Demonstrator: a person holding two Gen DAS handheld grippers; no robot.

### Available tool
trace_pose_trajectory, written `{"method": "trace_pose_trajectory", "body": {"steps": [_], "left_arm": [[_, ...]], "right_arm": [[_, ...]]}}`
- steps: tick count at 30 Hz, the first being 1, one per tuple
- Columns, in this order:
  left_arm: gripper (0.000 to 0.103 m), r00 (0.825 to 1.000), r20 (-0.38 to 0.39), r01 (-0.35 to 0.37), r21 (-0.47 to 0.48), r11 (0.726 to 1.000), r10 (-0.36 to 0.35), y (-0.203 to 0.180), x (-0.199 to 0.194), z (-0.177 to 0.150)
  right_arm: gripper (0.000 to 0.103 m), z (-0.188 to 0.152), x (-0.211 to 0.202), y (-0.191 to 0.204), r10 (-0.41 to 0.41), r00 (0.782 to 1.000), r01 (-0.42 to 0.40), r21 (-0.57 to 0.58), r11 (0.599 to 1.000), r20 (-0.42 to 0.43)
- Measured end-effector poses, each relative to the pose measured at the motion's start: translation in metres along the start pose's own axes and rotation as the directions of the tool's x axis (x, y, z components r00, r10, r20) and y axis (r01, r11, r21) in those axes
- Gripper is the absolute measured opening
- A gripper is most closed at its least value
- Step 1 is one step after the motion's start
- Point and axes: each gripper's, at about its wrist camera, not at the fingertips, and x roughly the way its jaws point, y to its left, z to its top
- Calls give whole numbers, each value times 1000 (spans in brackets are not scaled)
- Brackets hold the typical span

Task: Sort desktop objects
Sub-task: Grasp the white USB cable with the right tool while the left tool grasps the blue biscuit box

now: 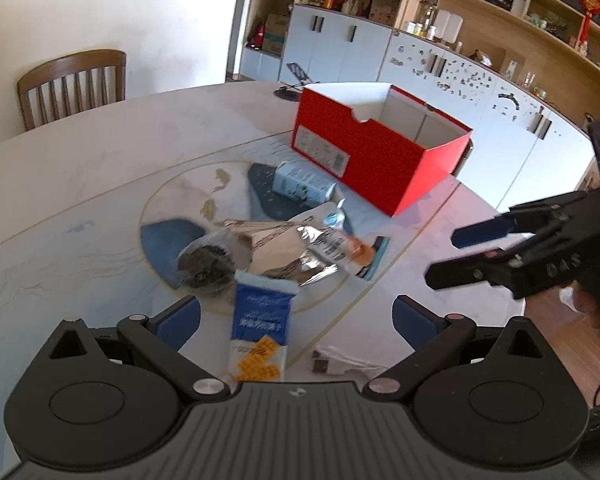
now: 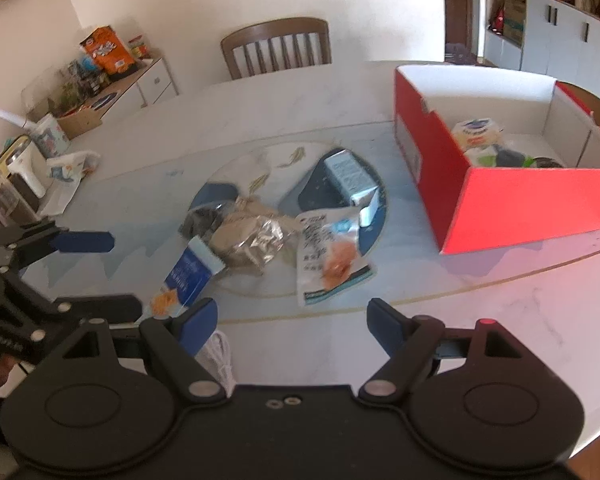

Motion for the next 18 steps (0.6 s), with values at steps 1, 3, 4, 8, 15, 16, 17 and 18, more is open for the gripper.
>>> {"method": "trace_pose_trajectory", "body": {"steps": [1, 3, 4, 8, 15, 16, 17, 18], "left_arm": [[103, 1000, -4, -10, -3, 1000, 10, 3, 2, -1], [102, 1000, -12, -20, -9, 1000, 20, 7, 7, -3], [102, 1000, -16, -26, -10, 1000, 26, 10, 9, -5], [102, 999, -35, -34, -17, 999, 33, 16, 19, -10], [102, 998, -60, -30, -11, 999, 29, 20, 33, -15], [102, 998, -63, -31, -14, 999, 30, 21, 35, -15], [102, 997, -65, -31, -18, 999, 30, 21, 36, -15], [102, 997, -67, -29, -23, 999, 28, 22, 37, -15]], "right_arm": [[81, -2, 2, 2, 4, 1000, -4, -6, 1000, -6], [81, -5, 5, 8, 10, 1000, -10, -17, 1000, -18], [81, -7, 7, 10, 13, 1000, -14, -20, 1000, -24], [80, -14, 19, 21, 22, 998, -24, -38, 999, -63], [80, -25, 40, 45, 18, 994, -29, -98, 995, -111], [79, -27, 44, 49, 9, 993, -23, -111, 994, -117], [79, -28, 47, 53, 2, 993, -17, -127, 992, -121], [79, -29, 50, 56, -2, 992, -15, -142, 990, -125]]}}
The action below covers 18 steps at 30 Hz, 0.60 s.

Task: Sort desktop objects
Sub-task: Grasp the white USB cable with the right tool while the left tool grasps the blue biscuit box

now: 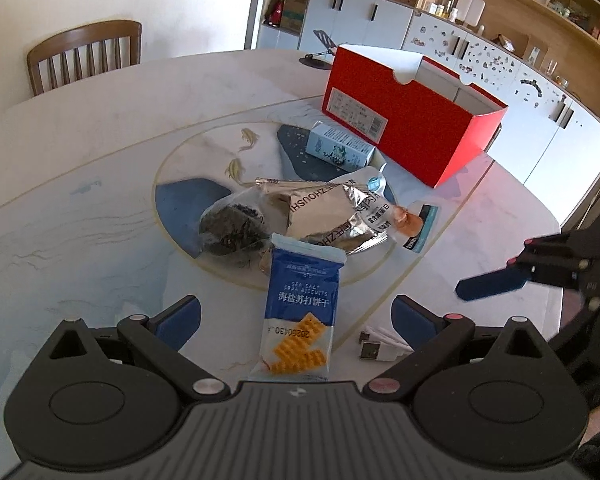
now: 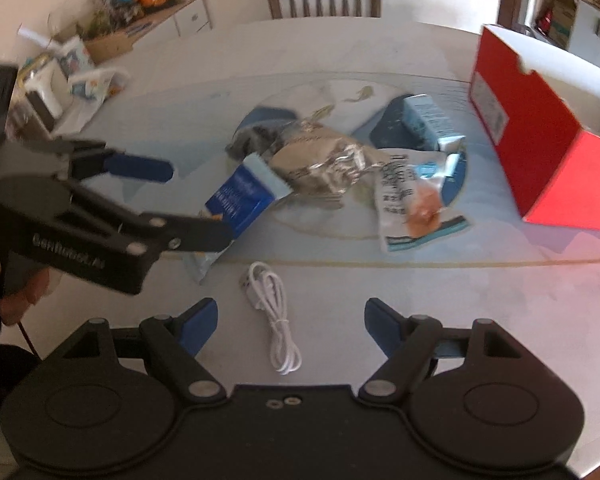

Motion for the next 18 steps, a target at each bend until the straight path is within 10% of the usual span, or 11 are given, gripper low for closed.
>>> {"method": "trace_pose_trajectory", "body": {"steps": [18], "left_arm": [[80, 1000, -15, 10, 22, 1000, -10, -7, 14, -2]], "right_arm": [[52, -3, 22, 17, -54, 997, 50, -79, 996, -50]]}}
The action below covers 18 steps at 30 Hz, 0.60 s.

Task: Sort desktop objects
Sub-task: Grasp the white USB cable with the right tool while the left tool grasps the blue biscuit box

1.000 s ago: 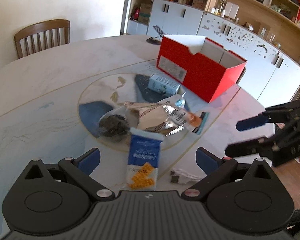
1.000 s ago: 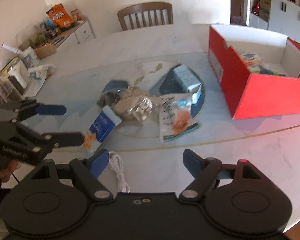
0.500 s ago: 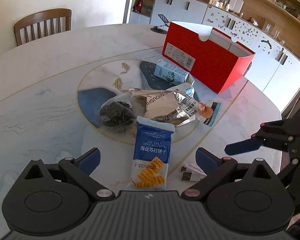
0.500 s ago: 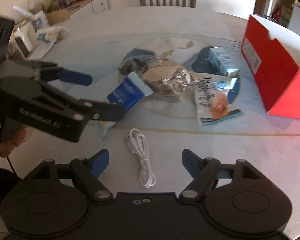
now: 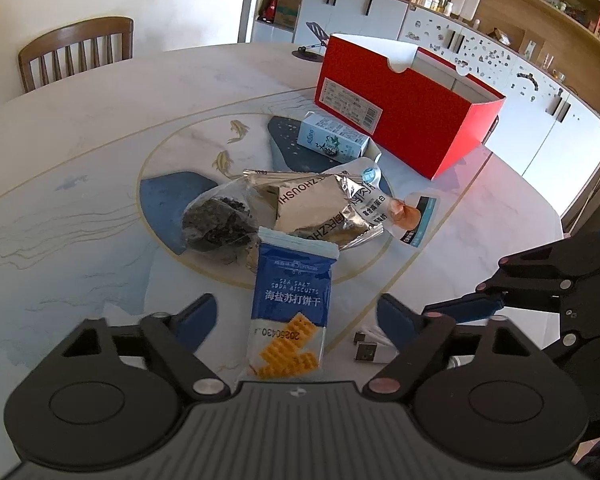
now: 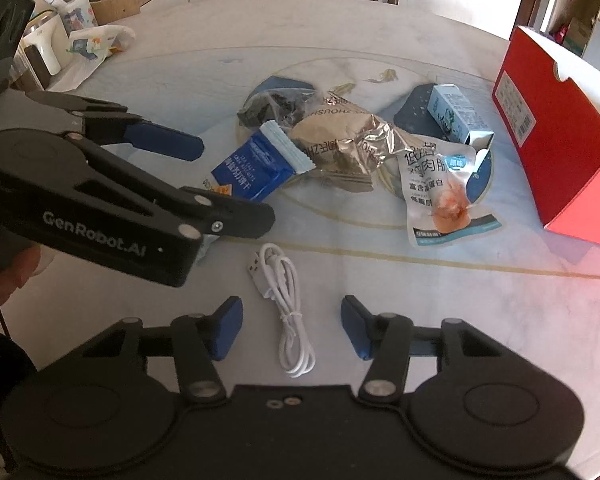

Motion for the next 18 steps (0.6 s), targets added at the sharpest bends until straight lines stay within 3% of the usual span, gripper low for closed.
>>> {"method": "trace_pose_trajectory", "body": {"steps": [6, 10, 18], "left_arm": [[66, 1000, -18, -3, 12, 1000, 3, -4, 5, -2], [64, 1000, -24, -12, 28, 1000, 12, -7, 8, -1], [46, 998, -51, -34, 22, 999, 35, -5, 14, -1]], "right_arm": [[47, 0, 0, 4, -25, 1000, 25, -26, 999, 1], [42, 0, 0, 5, -21, 1000, 22, -34, 999, 2], [23, 1, 1, 6, -14, 1000, 14, -45, 999, 17]]}}
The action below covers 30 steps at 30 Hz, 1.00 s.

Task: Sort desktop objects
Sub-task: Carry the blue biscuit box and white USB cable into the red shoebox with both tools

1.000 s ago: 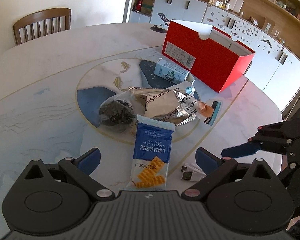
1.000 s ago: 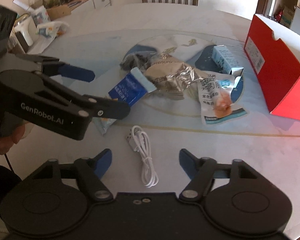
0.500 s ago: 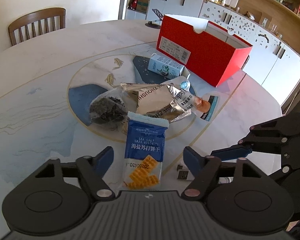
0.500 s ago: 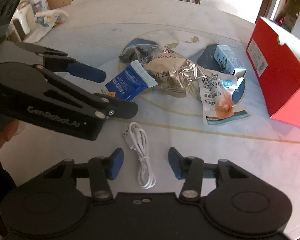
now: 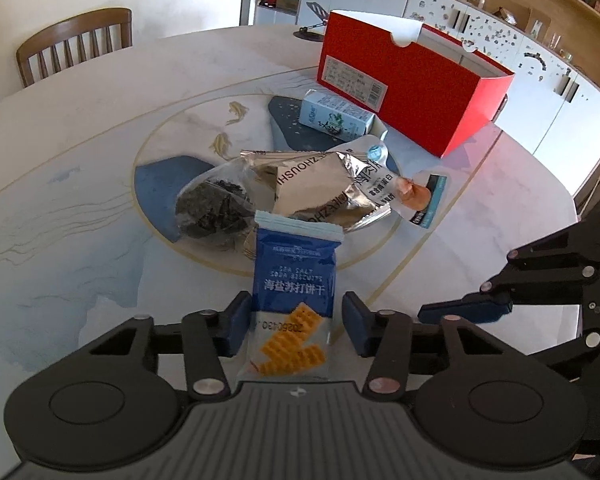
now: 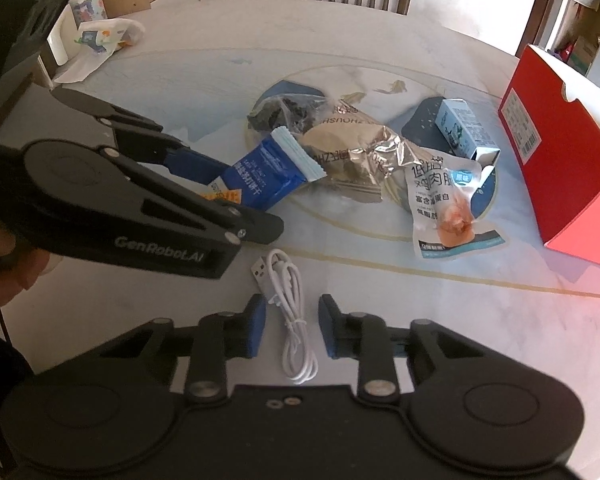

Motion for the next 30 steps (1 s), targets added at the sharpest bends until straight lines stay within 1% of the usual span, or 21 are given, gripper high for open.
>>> {"method": "trace_pose_trajectory", "body": {"steps": [2, 8, 14, 22, 30], "left_arm": [[41, 1000, -1, -6, -4, 1000, 6, 0, 0, 0], [37, 1000, -8, -5, -17, 1000, 5, 0, -2, 0], [35, 1000, -13, 6, -33, 999, -6, 1, -8, -4], [35, 1000, -16, 14, -53, 999, -15, -3, -19, -8], [35, 1000, -17, 24, -61, 998, -25, -13, -30, -5]], "right_arm": [[14, -1, -1, -1, -1, 1000, 1, 3, 1000, 4], [12, -1, -2, -10, 4, 1000, -4, 24, 1000, 5], [12, -6, -5, -27, 5, 1000, -5, 101, 995, -1], [11, -17, -13, -59, 19, 1000, -17, 247, 969, -6], [11, -20, -31, -78, 31, 999, -37, 311, 950, 23]]}}
